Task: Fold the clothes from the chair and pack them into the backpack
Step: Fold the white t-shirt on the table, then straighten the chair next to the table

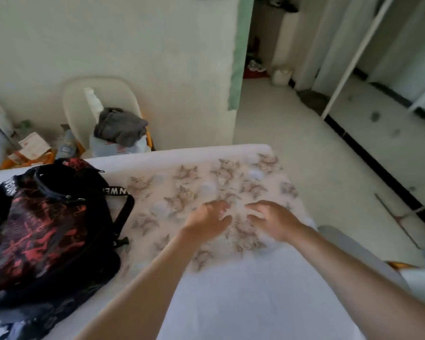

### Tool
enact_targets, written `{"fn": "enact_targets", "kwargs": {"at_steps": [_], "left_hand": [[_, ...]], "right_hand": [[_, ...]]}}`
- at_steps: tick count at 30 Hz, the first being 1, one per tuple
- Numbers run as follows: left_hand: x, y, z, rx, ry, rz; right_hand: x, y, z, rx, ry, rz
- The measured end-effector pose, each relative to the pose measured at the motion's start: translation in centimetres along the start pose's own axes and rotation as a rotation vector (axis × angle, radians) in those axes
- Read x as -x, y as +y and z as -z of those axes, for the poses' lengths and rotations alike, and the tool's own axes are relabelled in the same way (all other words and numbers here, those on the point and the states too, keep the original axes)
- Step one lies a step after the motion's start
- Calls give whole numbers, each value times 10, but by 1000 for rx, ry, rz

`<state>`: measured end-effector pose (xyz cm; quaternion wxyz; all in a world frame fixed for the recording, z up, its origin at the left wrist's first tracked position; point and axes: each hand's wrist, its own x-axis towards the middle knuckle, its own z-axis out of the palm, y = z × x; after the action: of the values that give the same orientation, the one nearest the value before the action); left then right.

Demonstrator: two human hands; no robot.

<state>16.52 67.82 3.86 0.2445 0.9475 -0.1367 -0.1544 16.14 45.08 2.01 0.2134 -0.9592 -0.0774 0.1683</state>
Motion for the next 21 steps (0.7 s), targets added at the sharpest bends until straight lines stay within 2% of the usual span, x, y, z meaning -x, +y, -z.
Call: {"fn": "enact_targets", "kwargs": {"at_steps": [4,10,15,18,21], "left_hand": [[-37,84,-50,10,-148,-188],[-52,196,-122,28,-315,-459],[-47,288,-168,-38,-468,-605],[-36,344,-189,-34,-502,-682],[-20,399,-226,-8,-579,-688]], "right_hand": [[70,87,25,29,104,-222],[201,170,46,76,123,-575],[299,230,62,48,176,-797],[354,264,74,14,215,-913],[403,306,75,42,222,-951]]}}
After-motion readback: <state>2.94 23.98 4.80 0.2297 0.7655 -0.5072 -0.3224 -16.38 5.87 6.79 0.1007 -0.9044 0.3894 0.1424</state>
